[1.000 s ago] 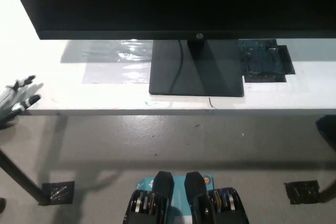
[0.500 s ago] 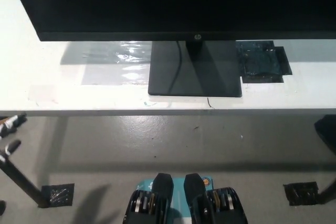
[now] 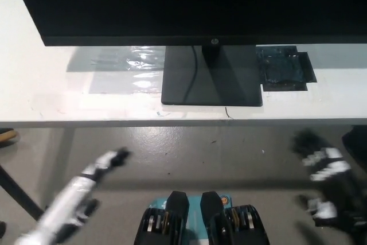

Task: The monitor is placed at the center of the table and the robot uses both its hand to grab the left and right sides of the monitor to tilt the angle of the monitor downwards

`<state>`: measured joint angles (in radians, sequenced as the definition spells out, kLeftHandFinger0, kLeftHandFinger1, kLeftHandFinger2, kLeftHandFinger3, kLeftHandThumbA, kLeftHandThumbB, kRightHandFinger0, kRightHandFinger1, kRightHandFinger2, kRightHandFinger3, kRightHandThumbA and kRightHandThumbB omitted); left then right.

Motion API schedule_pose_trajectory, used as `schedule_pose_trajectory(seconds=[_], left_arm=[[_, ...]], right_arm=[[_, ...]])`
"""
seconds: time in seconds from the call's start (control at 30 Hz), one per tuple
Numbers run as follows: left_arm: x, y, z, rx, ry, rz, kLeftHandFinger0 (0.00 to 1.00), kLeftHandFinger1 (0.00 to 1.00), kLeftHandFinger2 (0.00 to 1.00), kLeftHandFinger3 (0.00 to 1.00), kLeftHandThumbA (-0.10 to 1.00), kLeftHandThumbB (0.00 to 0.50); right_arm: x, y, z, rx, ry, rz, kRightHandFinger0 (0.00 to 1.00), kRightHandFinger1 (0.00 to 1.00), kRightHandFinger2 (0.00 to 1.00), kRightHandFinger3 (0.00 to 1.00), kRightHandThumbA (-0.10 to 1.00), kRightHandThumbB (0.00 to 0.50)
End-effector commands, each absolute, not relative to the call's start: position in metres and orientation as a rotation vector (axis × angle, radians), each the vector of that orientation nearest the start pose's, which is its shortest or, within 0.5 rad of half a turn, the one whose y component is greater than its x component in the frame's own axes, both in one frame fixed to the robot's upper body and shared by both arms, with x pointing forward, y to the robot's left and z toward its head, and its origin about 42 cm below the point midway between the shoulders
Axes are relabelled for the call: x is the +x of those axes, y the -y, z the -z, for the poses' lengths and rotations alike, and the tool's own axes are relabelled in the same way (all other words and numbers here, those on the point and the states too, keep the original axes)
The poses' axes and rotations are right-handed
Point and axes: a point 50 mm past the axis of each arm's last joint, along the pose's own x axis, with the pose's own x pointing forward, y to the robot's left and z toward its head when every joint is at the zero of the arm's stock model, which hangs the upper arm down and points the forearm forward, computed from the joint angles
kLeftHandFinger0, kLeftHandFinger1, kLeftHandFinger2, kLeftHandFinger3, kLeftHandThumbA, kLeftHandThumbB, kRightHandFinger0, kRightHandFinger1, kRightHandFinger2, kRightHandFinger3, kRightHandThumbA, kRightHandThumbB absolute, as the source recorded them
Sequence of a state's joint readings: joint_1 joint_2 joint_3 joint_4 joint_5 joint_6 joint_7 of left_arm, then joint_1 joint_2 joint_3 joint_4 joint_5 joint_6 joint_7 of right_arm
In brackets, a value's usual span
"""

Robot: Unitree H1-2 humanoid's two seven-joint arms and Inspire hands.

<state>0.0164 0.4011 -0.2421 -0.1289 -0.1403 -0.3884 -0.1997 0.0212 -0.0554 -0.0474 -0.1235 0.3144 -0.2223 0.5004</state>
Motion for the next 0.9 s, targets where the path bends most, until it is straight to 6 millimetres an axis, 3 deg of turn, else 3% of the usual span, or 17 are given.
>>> schedule_pose_trajectory(seconds=[0.0, 0.1, 0.17, 0.33, 0.43, 0.47, 0.67, 0.7, 0.87], left_arm=[[0.268, -0.25, -0.126, 0.185, 0.312, 0.52, 1.0, 1.0, 1.0, 1.0, 1.0, 0.407], [0.274, -0.252, -0.104, 0.162, 0.231, 0.518, 1.0, 1.0, 1.0, 1.0, 1.0, 0.364], [0.279, -0.257, -0.092, 0.184, 0.181, 0.502, 1.0, 1.0, 1.0, 1.0, 1.0, 0.394], [0.286, -0.264, -0.069, 0.208, 0.116, 0.482, 1.0, 1.0, 1.0, 1.0, 1.0, 0.331], [0.286, -0.265, -0.067, 0.213, 0.113, 0.479, 1.0, 1.0, 1.0, 1.0, 1.0, 0.327], [0.288, -0.269, -0.058, 0.218, 0.066, 0.469, 1.0, 1.0, 1.0, 1.0, 1.0, 0.314], [0.288, -0.268, -0.053, 0.223, 0.064, 0.458, 1.0, 1.0, 1.0, 1.0, 1.0, 0.301], [0.288, -0.266, -0.051, 0.241, 0.068, 0.44, 1.0, 1.0, 1.0, 1.0, 1.0, 0.282], [0.289, -0.265, -0.05, 0.261, 0.073, 0.425, 1.0, 1.0, 1.0, 1.0, 1.0, 0.255]], right_arm=[[0.28, 0.216, -0.136, 0.092, 0.443, -0.395, 1.0, 1.0, 1.0, 1.0, 1.0, 0.38], [0.293, 0.207, -0.11, 0.106, 0.38, -0.377, 1.0, 1.0, 1.0, 1.0, 1.0, 0.394], [0.302, 0.206, -0.094, 0.099, 0.348, -0.364, 1.0, 1.0, 1.0, 1.0, 1.0, 0.404], [0.31, 0.206, -0.07, 0.092, 0.267, -0.334, 1.0, 1.0, 1.0, 1.0, 1.0, 0.404], [0.311, 0.206, -0.067, 0.094, 0.256, -0.332, 1.0, 1.0, 1.0, 1.0, 1.0, 0.405], [0.32, 0.204, -0.053, 0.097, 0.195, -0.333, 1.0, 1.0, 1.0, 1.0, 1.0, 0.396], [0.324, 0.207, -0.045, 0.079, 0.157, -0.324, 1.0, 1.0, 1.0, 1.0, 1.0, 0.409], [0.324, 0.207, -0.041, 0.075, 0.138, -0.324, 1.0, 1.0, 1.0, 1.0, 1.0, 0.384], [0.325, 0.207, -0.036, 0.079, 0.117, -0.329, 1.0, 1.0, 1.0, 1.0, 1.0, 0.379]])
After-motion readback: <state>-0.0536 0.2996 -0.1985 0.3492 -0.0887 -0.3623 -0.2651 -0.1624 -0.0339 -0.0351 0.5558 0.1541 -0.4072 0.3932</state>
